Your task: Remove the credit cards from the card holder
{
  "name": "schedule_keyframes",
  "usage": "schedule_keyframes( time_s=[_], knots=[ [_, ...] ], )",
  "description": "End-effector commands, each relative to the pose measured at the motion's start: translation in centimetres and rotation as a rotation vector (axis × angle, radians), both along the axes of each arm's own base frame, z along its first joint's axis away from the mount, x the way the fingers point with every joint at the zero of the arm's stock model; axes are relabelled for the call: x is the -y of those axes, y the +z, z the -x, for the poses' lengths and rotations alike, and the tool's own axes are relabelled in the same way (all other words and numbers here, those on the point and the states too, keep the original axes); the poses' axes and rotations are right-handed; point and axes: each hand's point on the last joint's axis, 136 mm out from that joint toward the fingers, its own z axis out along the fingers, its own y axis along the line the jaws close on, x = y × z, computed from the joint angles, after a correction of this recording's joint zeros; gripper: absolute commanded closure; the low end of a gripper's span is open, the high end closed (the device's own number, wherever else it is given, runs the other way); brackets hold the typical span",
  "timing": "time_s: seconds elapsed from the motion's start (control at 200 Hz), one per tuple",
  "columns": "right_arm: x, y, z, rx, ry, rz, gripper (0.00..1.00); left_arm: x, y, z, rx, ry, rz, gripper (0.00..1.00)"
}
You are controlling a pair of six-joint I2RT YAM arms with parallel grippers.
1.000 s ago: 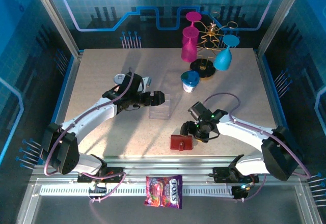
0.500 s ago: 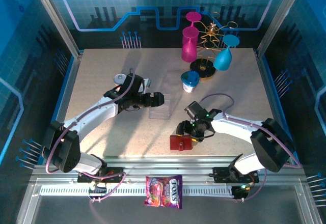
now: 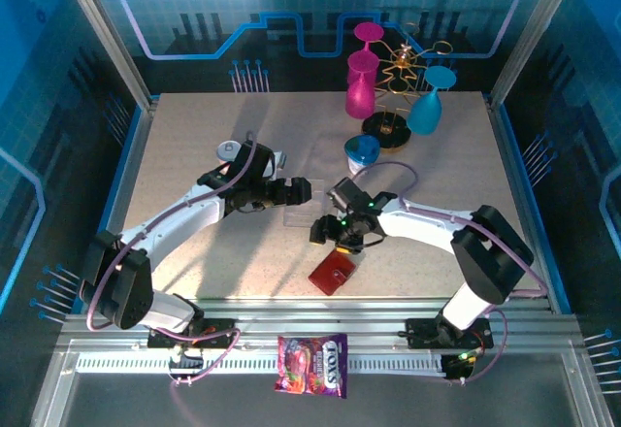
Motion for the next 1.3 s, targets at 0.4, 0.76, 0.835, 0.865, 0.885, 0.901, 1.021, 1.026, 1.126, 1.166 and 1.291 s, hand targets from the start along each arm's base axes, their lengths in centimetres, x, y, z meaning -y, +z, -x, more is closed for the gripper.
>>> schedule_keyframes(
  time_s=[0.4, 0.76, 0.835, 0.865, 0.885, 0.901, 1.021, 1.026, 1.126, 1.166, 1.291],
  knots=[
    [0.8, 2.3, -1.1, 0.065, 0.047, 0.014, 0.28, -0.3, 1.5, 2.3, -0.010, -0.013, -0.017, 0.04],
    [10.6, 3.8, -2.6, 0.112, -0.128, 0.058, 0.28, 5.2, -1.0, 6.4, -0.075, -0.178, -0.106, 0.05],
    [12.0, 4.4, -3.1, 0.133, -0.157, 0.061, 0.28, 6.8, -1.6, 7.5, -0.090, -0.235, -0.133, 0.07],
    [12.5, 4.7, -3.3, 0.141, -0.165, 0.060, 0.28, 7.4, -1.9, 8.0, -0.096, -0.260, -0.143, 0.07],
    [12.8, 4.8, -3.5, 0.145, -0.171, 0.060, 0.28, 7.8, -2.1, 8.3, -0.100, -0.277, -0.149, 0.07],
    [13.1, 4.9, -3.5, 0.147, -0.178, 0.061, 0.28, 8.2, -2.2, 8.5, -0.102, -0.291, -0.155, 0.07],
    [14.7, 4.4, -3.3, 0.136, -0.202, 0.068, 0.28, 10.1, -3.6, 10.3, -0.111, -0.401, -0.253, 0.07],
    [14.7, 4.4, -3.4, 0.136, -0.203, 0.068, 0.28, 10.2, -3.7, 10.4, -0.112, -0.406, -0.258, 0.07],
    [15.2, 4.7, -3.5, 0.142, -0.213, 0.059, 0.28, 11.0, -5.1, 11.3, -0.121, -0.471, -0.357, 0.07],
    [15.3, 4.7, -3.5, 0.144, -0.212, 0.057, 0.28, 11.2, -5.7, 11.5, -0.129, -0.491, -0.392, 0.06],
    [15.7, 4.9, -3.7, 0.147, -0.221, 0.057, 0.28, 11.5, -7.2, 11.6, -0.136, -0.528, -0.496, 0.04]
  ],
)
